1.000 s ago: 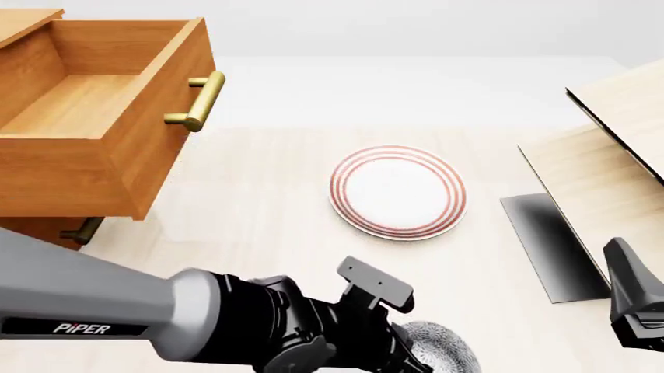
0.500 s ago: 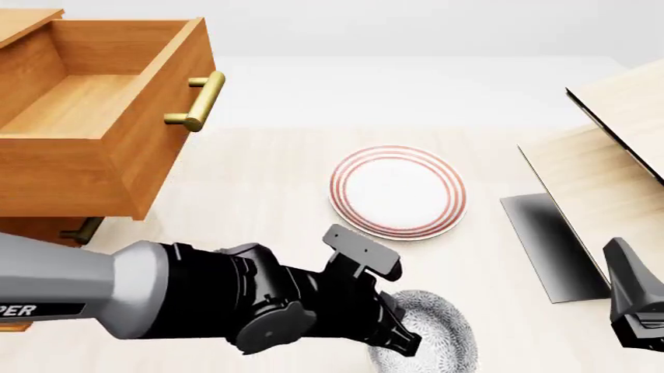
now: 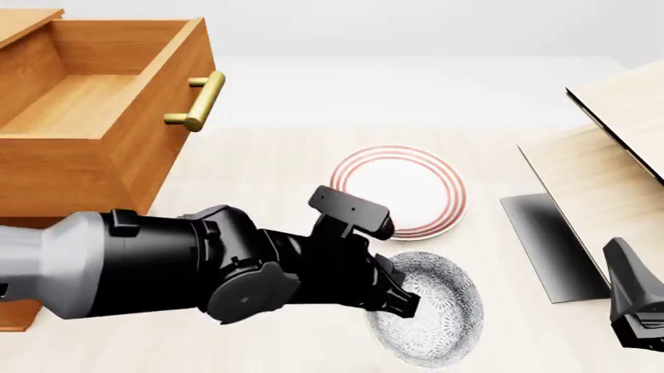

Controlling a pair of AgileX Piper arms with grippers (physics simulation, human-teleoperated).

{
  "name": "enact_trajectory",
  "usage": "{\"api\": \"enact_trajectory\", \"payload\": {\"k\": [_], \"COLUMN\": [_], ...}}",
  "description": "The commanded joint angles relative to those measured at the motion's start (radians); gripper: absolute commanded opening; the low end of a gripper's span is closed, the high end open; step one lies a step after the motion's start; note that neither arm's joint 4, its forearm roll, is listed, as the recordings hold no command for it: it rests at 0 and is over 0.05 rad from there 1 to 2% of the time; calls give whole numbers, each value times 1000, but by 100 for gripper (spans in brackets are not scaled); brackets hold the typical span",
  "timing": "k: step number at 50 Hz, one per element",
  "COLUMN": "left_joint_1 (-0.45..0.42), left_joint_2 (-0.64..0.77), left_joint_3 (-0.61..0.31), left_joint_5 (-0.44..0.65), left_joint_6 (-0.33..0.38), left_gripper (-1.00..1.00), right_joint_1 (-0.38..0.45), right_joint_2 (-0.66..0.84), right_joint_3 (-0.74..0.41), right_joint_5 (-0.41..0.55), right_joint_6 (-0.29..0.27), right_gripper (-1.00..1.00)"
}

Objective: Open the top drawer of the cabinet and put the bowl in it.

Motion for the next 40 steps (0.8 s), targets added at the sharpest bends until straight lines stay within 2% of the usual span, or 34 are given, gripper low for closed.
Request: {"api": "enact_trajectory", "payload": {"k": [1,18,27,40], "left_joint_1": [24,57,94,135], "left_joint_2": [-44,-52,-57,-63], "left_joint_3": [-50,-154,-246,-348], "left_joint_5": [64,186,295,397], "left_joint_6": [0,2,9,20], "left_gripper": [-100,-100,-100,-100], "right_joint_1": [1,1,1,1], "right_joint_2": [-1,-1,-1,-1], "right_joint_3": [1,1,1,1], "right_joint_5": [0,0,0,0], "right_joint_6": [1,2,1,1], "right_gripper": [100,100,100,100]}}
